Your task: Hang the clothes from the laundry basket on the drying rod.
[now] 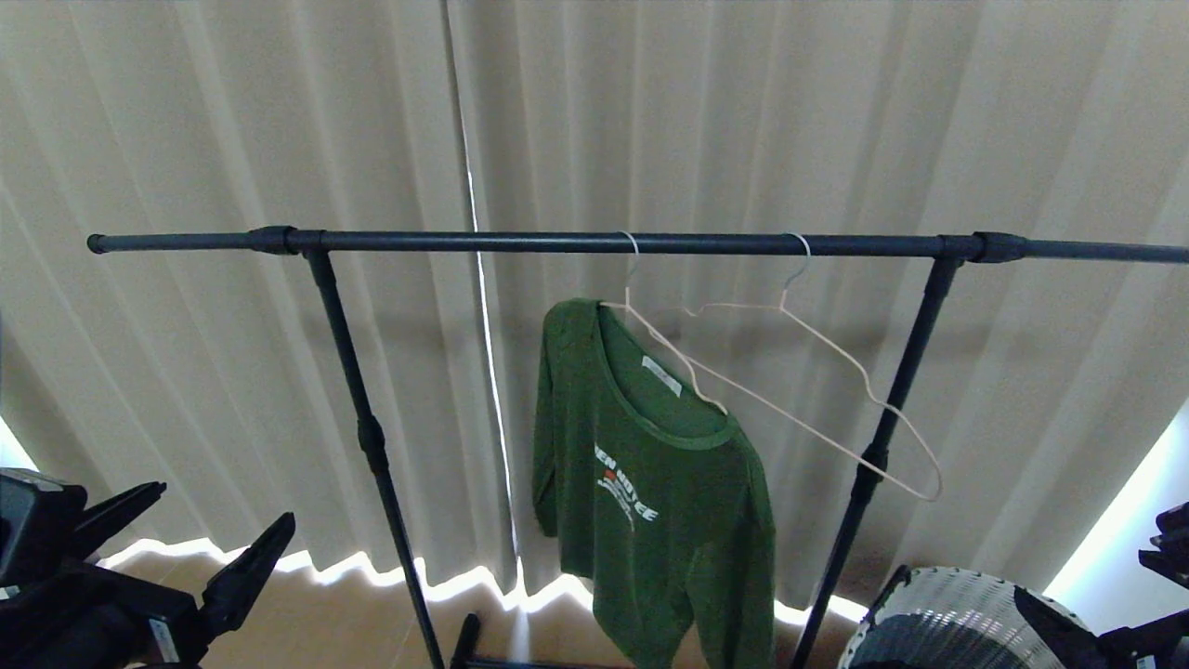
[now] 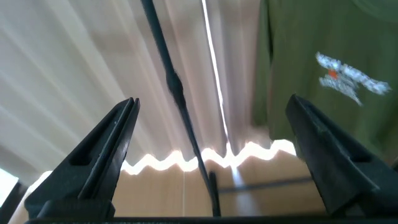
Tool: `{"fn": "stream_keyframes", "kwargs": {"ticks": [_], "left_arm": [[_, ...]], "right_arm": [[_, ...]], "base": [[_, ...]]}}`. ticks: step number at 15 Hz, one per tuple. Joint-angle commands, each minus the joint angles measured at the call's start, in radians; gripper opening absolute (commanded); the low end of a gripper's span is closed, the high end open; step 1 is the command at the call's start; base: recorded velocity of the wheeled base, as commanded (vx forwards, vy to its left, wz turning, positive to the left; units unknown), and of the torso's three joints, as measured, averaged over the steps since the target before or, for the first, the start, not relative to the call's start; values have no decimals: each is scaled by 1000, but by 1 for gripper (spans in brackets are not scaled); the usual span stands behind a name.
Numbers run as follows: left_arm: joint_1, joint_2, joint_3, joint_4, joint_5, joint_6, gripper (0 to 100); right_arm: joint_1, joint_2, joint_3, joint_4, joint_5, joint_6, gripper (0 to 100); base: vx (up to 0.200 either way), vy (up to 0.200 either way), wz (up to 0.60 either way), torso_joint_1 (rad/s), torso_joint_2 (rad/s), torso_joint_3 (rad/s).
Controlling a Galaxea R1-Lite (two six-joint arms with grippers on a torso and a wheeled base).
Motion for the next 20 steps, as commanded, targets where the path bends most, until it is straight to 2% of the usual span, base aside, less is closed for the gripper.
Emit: {"fn": "stream_keyframes", "kwargs": {"ticks": [1, 20], "left_arm": [[0, -1, 3, -2, 0, 0, 100], [0, -2, 11, -2, 0, 2, 100]], "right_arm": [[0, 3, 0, -2, 0, -1, 100], [0, -17, 13, 0, -5, -22, 100]], "base": [[0, 0, 0, 0, 0, 0], [0, 0, 0, 0, 0, 0]]}}
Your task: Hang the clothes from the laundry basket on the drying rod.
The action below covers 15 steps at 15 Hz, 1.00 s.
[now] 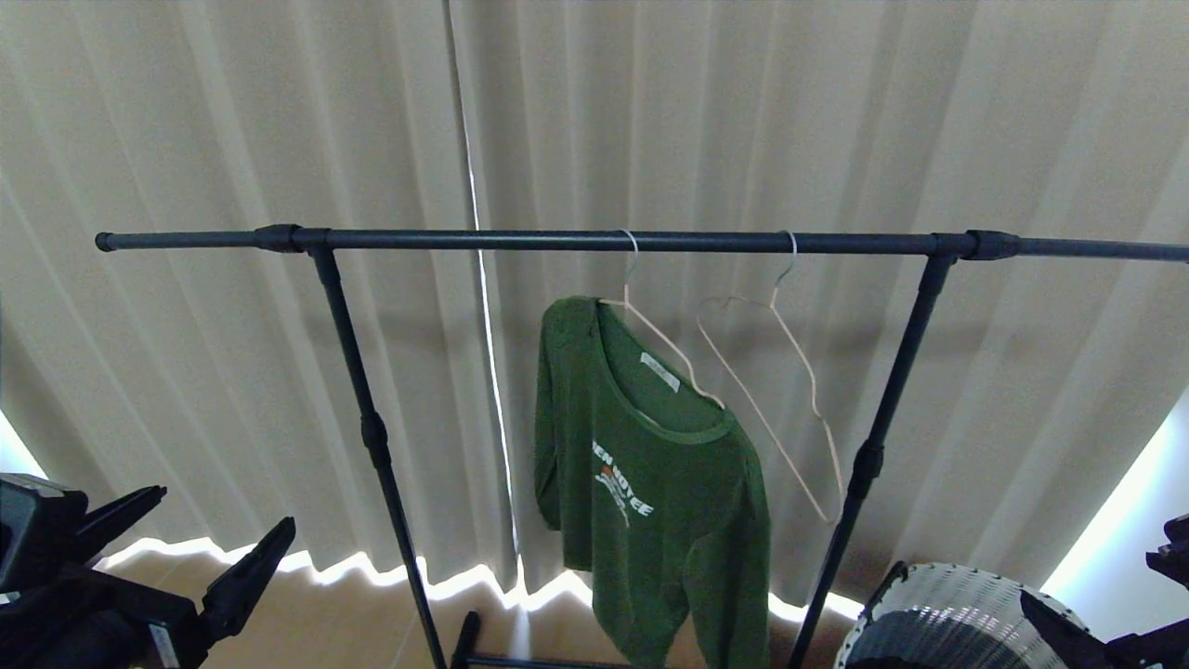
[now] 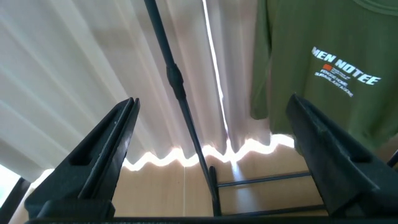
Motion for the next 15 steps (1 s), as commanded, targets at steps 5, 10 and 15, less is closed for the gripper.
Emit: {"fn": "stream_keyframes", "kwargs": {"ticks": [5, 10, 15], "left_arm": [[0, 0, 0, 0, 0, 0, 100], [0, -2, 0, 0, 0, 0, 100], [0, -6, 0, 1, 0, 2, 100]], "right_arm": [[0, 0, 0, 1, -2, 0, 100], [0, -1, 2, 1, -2, 0, 100], [0, -16, 2, 2, -2, -2, 100]], "base": [[0, 0, 0, -169, 414, 235], [0, 0, 0, -199, 501, 296], [0, 0, 0, -172, 475, 302]]}}
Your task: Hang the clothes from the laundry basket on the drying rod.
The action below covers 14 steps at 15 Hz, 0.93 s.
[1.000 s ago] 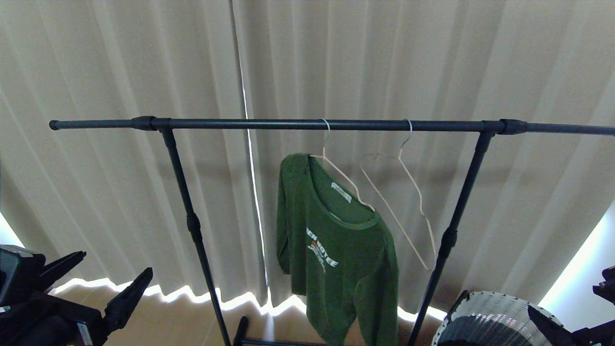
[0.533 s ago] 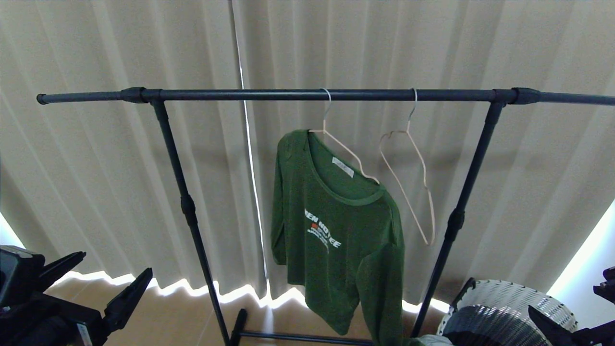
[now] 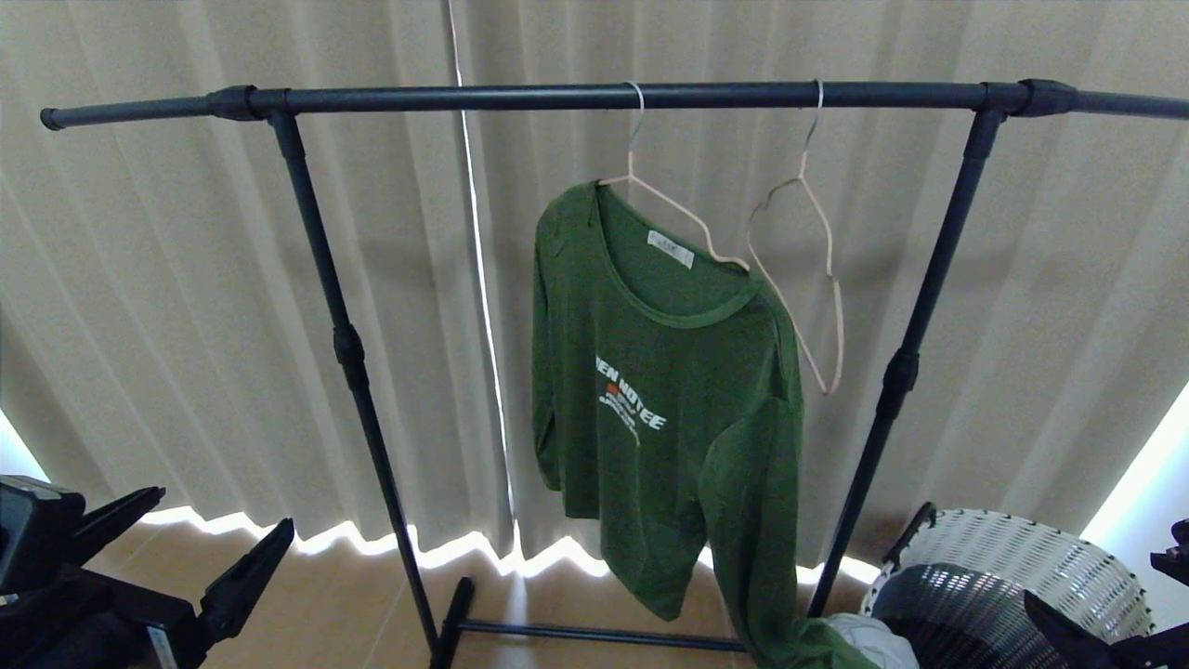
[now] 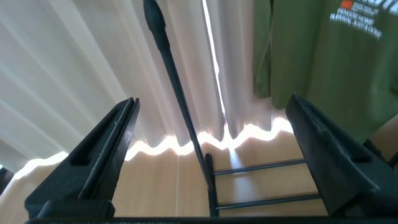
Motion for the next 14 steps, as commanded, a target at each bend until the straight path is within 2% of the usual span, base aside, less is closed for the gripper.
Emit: {"fn": "stream_keyframes", "kwargs": {"ticks": [1, 9, 14], "left_arm": [[0, -1, 0, -1, 1, 0, 100], [0, 1, 5, -1, 1, 0, 100], [0, 3, 9, -1, 1, -1, 100]], "right_arm": [[0, -1, 0, -1, 0, -1, 100], [0, -3, 3, -1, 0, -1, 100], [0, -3, 6, -1, 0, 0, 100]], "base": [[0, 0, 0, -154, 471, 315], [0, 0, 0, -103, 440, 326], [0, 0, 0, -18, 79, 60]]}}
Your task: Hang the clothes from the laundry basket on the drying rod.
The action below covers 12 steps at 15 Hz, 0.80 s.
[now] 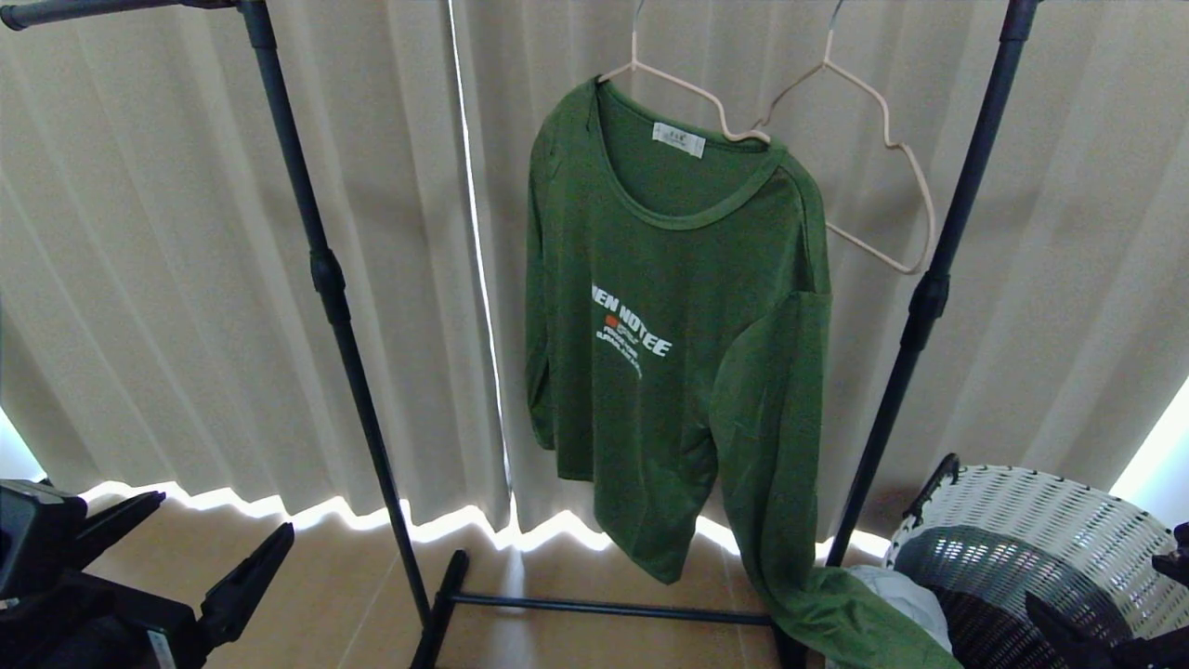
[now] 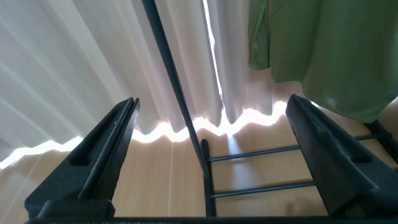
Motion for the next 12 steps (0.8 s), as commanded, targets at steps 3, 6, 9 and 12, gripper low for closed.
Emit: {"fn": "stream_keyframes", "kwargs": {"ticks": [3, 6, 9, 12], "left_arm": [[-1, 1, 0, 0, 0, 0, 100], [-3, -1, 0, -2, 1, 1, 100], [-5, -8, 1, -2, 1, 1, 100], [-5, -7, -5, -2, 1, 0, 100]], "right_arm": [[0, -31, 7, -2, 8, -4, 100], [0, -62, 19, -1, 6, -64, 100], [0, -64, 22, 5, 6, -66, 100], [0, -62, 25, 8, 6, -66, 100]], "base": [[0, 0, 0, 0, 0, 0], [0, 0, 0, 0, 0, 0], [0, 0, 0, 0, 0, 0], [0, 0, 0, 0, 0, 0]]}}
